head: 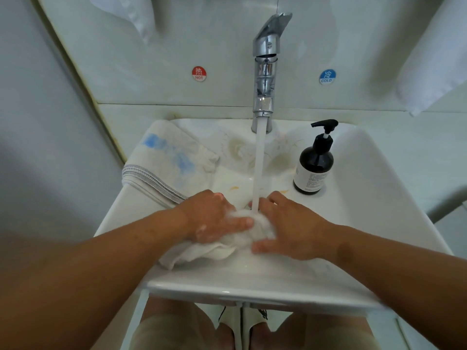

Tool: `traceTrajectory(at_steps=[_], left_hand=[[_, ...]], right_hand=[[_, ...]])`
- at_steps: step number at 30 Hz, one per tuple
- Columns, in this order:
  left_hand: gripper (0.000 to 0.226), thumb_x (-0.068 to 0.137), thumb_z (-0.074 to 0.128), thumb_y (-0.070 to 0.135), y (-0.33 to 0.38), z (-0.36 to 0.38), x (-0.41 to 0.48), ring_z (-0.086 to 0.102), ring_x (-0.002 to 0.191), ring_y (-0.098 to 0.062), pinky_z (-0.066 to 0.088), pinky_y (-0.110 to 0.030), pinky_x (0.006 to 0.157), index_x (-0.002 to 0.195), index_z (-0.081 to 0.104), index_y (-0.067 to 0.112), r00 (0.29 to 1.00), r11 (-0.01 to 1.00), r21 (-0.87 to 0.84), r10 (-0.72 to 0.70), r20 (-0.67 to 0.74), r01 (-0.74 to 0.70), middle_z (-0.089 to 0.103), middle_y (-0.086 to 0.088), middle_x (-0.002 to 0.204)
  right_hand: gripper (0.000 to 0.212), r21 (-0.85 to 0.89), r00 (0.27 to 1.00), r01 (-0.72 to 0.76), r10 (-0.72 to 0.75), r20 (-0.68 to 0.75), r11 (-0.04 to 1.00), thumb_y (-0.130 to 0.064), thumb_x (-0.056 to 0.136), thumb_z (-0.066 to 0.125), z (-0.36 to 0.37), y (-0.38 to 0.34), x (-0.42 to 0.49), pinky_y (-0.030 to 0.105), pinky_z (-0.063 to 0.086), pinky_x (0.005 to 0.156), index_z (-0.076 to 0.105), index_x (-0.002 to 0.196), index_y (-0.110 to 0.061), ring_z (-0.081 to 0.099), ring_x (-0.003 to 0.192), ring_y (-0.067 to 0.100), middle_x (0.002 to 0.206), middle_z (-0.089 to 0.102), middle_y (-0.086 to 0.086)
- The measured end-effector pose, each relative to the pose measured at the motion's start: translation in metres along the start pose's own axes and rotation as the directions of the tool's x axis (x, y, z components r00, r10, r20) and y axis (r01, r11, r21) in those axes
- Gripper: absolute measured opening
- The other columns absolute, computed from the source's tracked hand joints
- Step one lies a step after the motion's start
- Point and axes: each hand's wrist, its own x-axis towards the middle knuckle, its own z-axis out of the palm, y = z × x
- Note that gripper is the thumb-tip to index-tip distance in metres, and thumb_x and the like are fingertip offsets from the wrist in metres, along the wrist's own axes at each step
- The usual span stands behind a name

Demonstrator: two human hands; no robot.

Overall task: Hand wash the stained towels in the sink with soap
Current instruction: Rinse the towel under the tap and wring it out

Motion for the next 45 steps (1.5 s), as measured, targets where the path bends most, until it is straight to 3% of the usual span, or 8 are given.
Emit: traceTrajectory(at_steps=[7,15,20,28,31,37,41,45], left_hand=[[0.073,0.098,0.027,0.07,0.012,0.007,-0.014,0.054,0.123,-0.025,0.044,-0.042,0.104,0.154,0.029,0.023,0.998,0.998,0.059,-0.018,0.054,0.014,0.051,-0.005,0.138],[0.038,0.094,0.031,0.043,0.007,0.006,-0.003,0.06,0.09,-0.025,0.053,-0.039,0.081,0.116,0.058,0.028,0.999,0.996,0.091,0.021,0.035,-0.025,0.063,-0.006,0.108],[0.063,0.086,0.041,0.083,0.003,0.001,-0.004,0.061,0.073,-0.021,0.051,-0.038,0.071,0.07,0.061,0.025,1.0,0.993,-0.117,0.02,-0.011,-0.021,0.063,-0.002,0.075],[0.071,0.096,0.031,0.074,0.005,0.006,-0.012,0.053,0.126,-0.025,0.046,-0.043,0.103,0.15,0.029,0.027,0.999,0.995,0.093,-0.03,-0.023,0.032,0.051,-0.002,0.14],[0.103,0.08,0.038,0.09,0.009,0.012,-0.012,0.056,0.122,-0.03,0.048,-0.045,0.103,0.152,0.018,0.02,0.996,0.991,0.123,-0.063,0.062,0.055,0.048,-0.01,0.142],[0.056,0.099,0.042,0.064,0.009,0.002,-0.007,0.052,0.088,-0.023,0.038,-0.032,0.075,0.123,0.048,0.014,0.997,0.999,0.016,-0.05,0.057,0.049,0.061,-0.009,0.112],[0.04,0.102,0.047,0.053,0.003,-0.011,-0.01,0.054,0.078,-0.018,0.034,-0.029,0.067,0.08,0.054,0.02,0.996,0.994,-0.065,0.085,0.036,-0.083,0.06,-0.001,0.085],[0.045,0.086,0.063,0.066,-0.01,-0.013,-0.01,0.061,0.088,-0.018,0.046,-0.031,0.077,0.096,0.069,0.023,1.0,0.988,-0.15,0.025,0.013,-0.023,0.065,0.002,0.098]], right_hand=[[0.081,-0.195,0.998,-0.033,0.044,0.052,0.98,-0.066,0.097,0.042,0.009,-0.017,-0.001,0.045,0.047,0.101,-0.008,0.157,-0.042,0.049,0.122,0.032,0.15,0.025,0.008],[0.051,-0.173,0.995,-0.103,0.104,-0.004,0.979,-0.073,0.088,0.052,-0.005,-0.011,0.005,0.036,0.045,0.071,0.05,0.107,-0.026,0.056,0.084,0.024,0.092,0.055,0.001],[0.054,0.021,0.998,-0.06,0.06,0.012,0.998,-0.088,0.071,0.054,-0.009,-0.007,0.0,0.036,0.052,0.073,0.055,0.101,-0.042,0.061,0.083,0.012,0.096,0.061,-0.014],[0.085,-0.187,0.998,-0.021,0.031,0.049,0.982,-0.061,0.098,0.047,-0.001,-0.005,-0.006,0.043,0.046,0.101,-0.015,0.154,-0.047,0.048,0.122,0.029,0.147,0.027,0.002],[0.075,-0.229,0.996,-0.079,0.084,0.016,0.97,-0.066,0.096,0.046,-0.005,-0.008,0.001,0.041,0.05,0.085,0.007,0.155,-0.041,0.057,0.1,0.03,0.12,0.047,0.006],[0.035,-0.109,0.99,-0.134,0.127,-0.066,0.985,-0.064,0.096,0.047,-0.011,-0.013,0.006,0.036,0.042,0.071,0.045,0.096,-0.03,0.052,0.085,0.024,0.095,0.056,0.003],[0.053,0.171,0.993,-0.096,0.107,-0.055,0.98,-0.085,0.084,0.042,-0.019,-0.008,0.002,0.034,0.049,0.068,0.054,0.075,-0.034,0.06,0.074,0.013,0.081,0.065,-0.008],[0.045,0.026,0.989,-0.099,0.101,-0.104,0.995,-0.073,0.095,0.036,-0.015,-0.011,-0.003,0.034,0.044,0.076,0.058,0.111,-0.037,0.056,0.09,0.018,0.101,0.053,-0.009]])
